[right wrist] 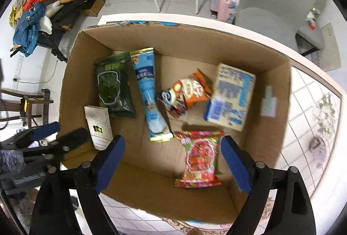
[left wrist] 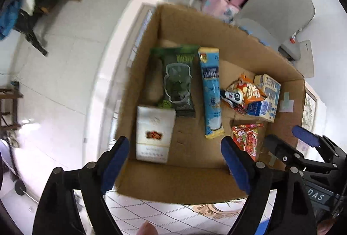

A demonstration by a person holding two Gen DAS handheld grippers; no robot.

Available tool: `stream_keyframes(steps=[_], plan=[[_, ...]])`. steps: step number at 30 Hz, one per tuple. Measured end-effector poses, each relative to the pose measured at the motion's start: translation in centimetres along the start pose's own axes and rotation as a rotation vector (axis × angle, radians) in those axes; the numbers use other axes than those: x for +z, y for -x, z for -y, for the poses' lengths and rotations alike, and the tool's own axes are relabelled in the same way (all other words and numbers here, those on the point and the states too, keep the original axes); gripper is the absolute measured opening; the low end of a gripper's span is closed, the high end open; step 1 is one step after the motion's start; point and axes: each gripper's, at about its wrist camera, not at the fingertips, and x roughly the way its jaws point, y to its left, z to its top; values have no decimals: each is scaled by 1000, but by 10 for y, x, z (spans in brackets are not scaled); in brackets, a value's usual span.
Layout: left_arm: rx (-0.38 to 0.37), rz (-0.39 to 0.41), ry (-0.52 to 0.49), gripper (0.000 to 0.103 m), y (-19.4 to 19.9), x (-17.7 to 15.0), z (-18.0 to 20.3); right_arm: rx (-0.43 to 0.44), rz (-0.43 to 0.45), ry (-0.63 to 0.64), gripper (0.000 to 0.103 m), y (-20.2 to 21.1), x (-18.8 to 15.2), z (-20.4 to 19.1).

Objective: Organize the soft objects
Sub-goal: 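Carry both items into the box and open both tools, then grasp the lavender cloth with the right tool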

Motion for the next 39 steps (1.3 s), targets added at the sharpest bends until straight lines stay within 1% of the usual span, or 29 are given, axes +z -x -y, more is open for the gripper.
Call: stream_keyframes(steps=[4,6,11,14,16,18,19,22,23,25,26,28,29,30,32,34,37,39], plan=[[42,84,-25,86,30,-18,8,-46,59,-12,93,24,-26,5],[52,114,-32,86,41,-29,12,-48,87,-17,93,37,-40,7],[59,169,-47,86,63,-55,25,-26,150,-24,93,65,-76,13],[70,192,-56,86,69,-69,37,-11,185,-18,93,80,-95,19],[74,197,-57,86,71,-75,44,28,191,-37,93,86,-105,29],[60,192,-58,86,73,-82,53,47,193,-69,93,91,-115,49],[59,190,-59,86,73,-86,58,60,196,-94,93,93,-118,61],[76,189,-81,86,69,-91,82,89,193,-216,93,95,-126,118],[91,192,-88,86,68,-92,89,93,191,-275,93,94,-129,146],[136,203,-102,86,60,-89,107,80,177,-362,93,89,-132,192],[140,203,-103,86,56,-88,112,71,167,-405,93,85,-132,215],[156,183,-91,86,39,-82,125,55,142,-525,93,69,-133,275],[157,162,-81,86,28,-78,131,55,130,-570,93,62,-133,297],[168,142,-69,86,17,-74,137,71,115,-643,93,49,-133,330],[188,113,-54,86,-5,-69,151,99,86,-753,93,26,-133,374],[231,91,-52,86,-25,-62,165,127,70,-840,93,6,-131,408],[279,73,-67,86,-47,-56,181,156,37,-919,93,-20,-123,439],[313,58,-77,86,-61,-50,188,201,20,-977,93,-37,-118,454]])
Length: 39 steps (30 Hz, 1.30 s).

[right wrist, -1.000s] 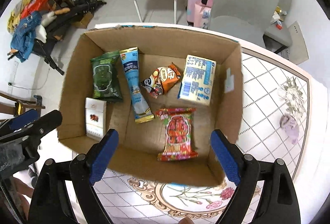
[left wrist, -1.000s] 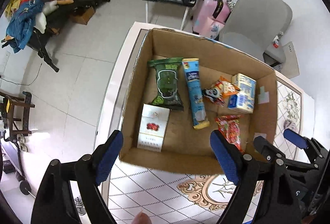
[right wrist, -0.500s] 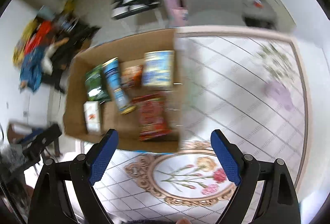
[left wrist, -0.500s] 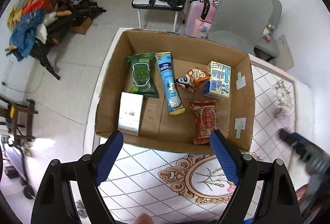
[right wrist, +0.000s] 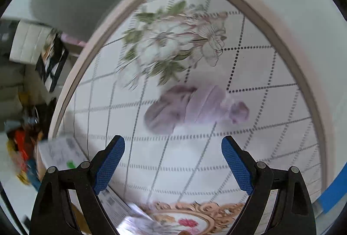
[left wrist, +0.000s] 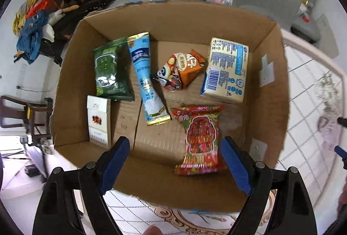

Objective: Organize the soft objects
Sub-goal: 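Grasp the lavender cloth with the right tool, then carry the lavender cloth into the box and open the right tool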

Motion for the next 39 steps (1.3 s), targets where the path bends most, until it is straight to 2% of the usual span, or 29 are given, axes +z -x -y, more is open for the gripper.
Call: stream_keyframes(steps=[5,6,7,9,10,13,17,21,28,31,32,34,39], plan=[[11,-20,13,86,-12,9,6,-5,-47,-152,90,-29,21,18],[11,-22,14,86,-12,11,6,-18,-62,-166,81,-35,23,19],[8,-25,13,86,-13,12,6,-36,-78,-176,63,-40,23,20],[4,-25,11,86,-13,14,7,-55,-115,-219,51,-50,19,25],[3,-22,10,86,-12,15,7,-65,-90,-226,43,-48,18,25],[-9,-23,12,86,-10,16,6,-108,-69,-191,38,-49,12,20],[-24,-19,9,86,-7,14,3,-102,-78,-139,35,-50,1,6],[-46,-4,0,86,3,8,-3,-81,-52,-18,35,-34,-29,-24],[-93,18,-65,86,33,-10,-21,-37,21,353,35,26,-122,-108],[-150,23,-70,86,53,-18,-45,-6,23,498,35,50,-169,-140],[-168,26,-67,86,60,-20,-54,2,21,524,35,61,-170,-141],[-196,38,-61,86,74,-25,-73,31,15,596,35,72,-198,-161],[-182,94,-51,86,98,-27,-116,76,-1,729,35,80,-258,-206]])
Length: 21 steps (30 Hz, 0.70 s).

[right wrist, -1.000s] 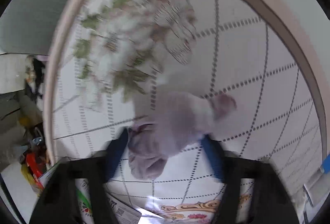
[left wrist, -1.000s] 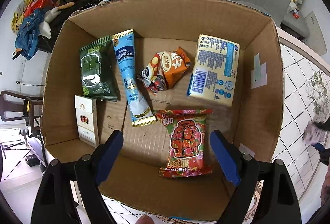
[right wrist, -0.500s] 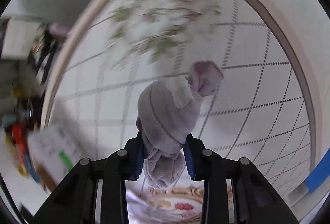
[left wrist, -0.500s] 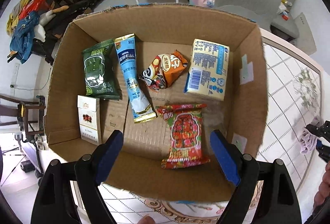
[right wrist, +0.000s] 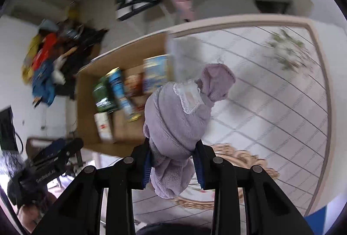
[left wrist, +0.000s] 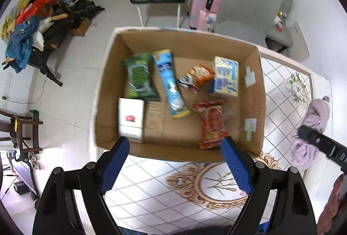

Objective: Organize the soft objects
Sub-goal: 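Carry the lavender cloth into the box and open the right tool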

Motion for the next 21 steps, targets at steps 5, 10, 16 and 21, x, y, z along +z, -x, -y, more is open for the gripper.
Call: stream_keyframes(steps=[5,10,16,21], plan=[[8,24,24,86,7,4,-32,11,-38,86,35,-26,-2,-67],[-1,-16,70,86,-18,12,-63,2,-82,125,35,-64,-1,-105],[-12,-55,109,86,-46,22,-87,8,-152,152,35,-112,4,-122],[-16,-70,105,86,-58,26,-94,29,-230,172,40,-143,5,-134]])
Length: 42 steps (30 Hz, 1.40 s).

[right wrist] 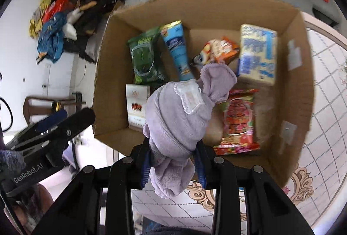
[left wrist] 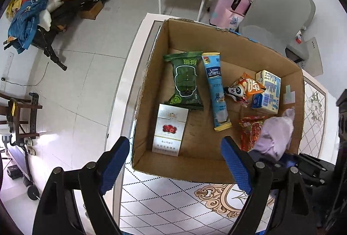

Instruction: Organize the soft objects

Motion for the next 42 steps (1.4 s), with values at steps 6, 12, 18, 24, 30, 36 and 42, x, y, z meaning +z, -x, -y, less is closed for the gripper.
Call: stream_keyframes(steps=[6,12,18,24,30,36,42], plan=[[-8,0,-7,86,1,3,-3,-20,-21,7,59,-8,1,2],[-11,21,-25,86,7,0,1,-199,46,-8,67,8,-4,14],[-9,41,-51,86,15,-9,13,-305,120,-46,76,34,-20,31],[-1,82,-85,86,36,-24,28,-340,186,-53,93,65,-42,32],[-13,177,-99,86,90,-47,39,-367,301,-50,93,121,-79,24],[-6,322,-146,86,174,-87,53,-364,448,-17,93,205,-139,1],[-20,391,-157,86,227,-125,58,-379,576,0,93,271,-195,-21]])
